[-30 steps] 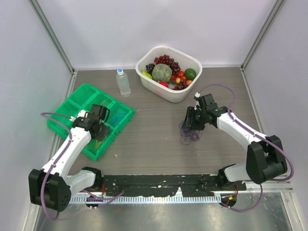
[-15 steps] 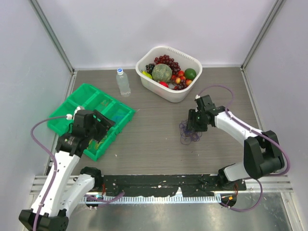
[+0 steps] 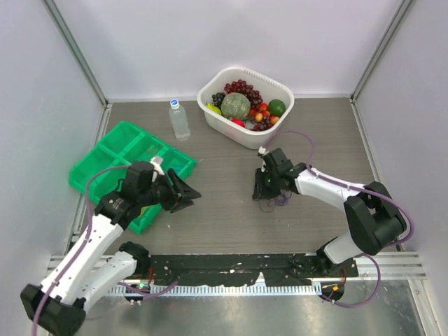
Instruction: Untangle the cables
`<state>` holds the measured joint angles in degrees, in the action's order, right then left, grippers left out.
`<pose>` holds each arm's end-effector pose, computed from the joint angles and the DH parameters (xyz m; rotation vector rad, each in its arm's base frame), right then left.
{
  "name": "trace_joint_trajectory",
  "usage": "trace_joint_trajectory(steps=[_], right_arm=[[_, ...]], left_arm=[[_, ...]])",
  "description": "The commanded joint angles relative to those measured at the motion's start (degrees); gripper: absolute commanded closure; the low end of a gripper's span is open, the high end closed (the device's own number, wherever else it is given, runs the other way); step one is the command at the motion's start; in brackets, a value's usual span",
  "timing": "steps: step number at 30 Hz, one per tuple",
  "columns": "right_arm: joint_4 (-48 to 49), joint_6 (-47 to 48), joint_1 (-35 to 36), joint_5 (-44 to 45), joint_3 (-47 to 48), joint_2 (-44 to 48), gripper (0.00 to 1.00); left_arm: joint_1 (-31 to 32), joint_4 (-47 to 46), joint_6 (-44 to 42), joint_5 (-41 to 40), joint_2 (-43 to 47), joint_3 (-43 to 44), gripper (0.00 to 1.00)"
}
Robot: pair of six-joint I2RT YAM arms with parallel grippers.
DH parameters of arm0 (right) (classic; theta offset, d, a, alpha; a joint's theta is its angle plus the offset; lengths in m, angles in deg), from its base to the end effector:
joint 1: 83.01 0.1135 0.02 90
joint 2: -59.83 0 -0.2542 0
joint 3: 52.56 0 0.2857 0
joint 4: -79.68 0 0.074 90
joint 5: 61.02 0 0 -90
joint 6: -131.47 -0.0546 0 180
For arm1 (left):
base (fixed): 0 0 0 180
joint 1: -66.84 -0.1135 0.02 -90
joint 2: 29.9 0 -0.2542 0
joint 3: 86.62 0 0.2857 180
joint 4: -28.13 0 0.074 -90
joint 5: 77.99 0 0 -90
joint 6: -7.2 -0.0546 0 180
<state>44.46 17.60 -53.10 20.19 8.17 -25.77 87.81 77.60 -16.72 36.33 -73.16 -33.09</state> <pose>0.2763 0.1685 0.1359 -0.1975 2.6919 0.5110 0.1898 -0.0968 0.2604 -0.7241 2.4116 -1.2105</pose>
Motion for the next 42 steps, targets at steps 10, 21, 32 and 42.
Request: trace_joint_trajectory(steps=[10,21,32,42], right_arm=[[6.1,-14.6,5.0,-3.9,-9.7,17.2,0.66],[-7.9,-23.7,4.5,18.6,-8.3,27.6,0.56],[-7.2,-17.8,-1.1,19.4,-6.1,26.8,0.60],[-3.3,-11.0,-2.1,12.1,-1.4,18.9,0.62]], left_arm=[[25.5,-11.6,4.4,-13.9,-19.7,8.9,0.64],[25.8,-21.2,5.1,-2.9,-44.8,18.9,0.54],[25.8,-10.8,-0.7,-9.9,-56.6,31.5,0.82],[25.1,-9.1,-2.4,-6.6,-63.0,33.7,0.69]])
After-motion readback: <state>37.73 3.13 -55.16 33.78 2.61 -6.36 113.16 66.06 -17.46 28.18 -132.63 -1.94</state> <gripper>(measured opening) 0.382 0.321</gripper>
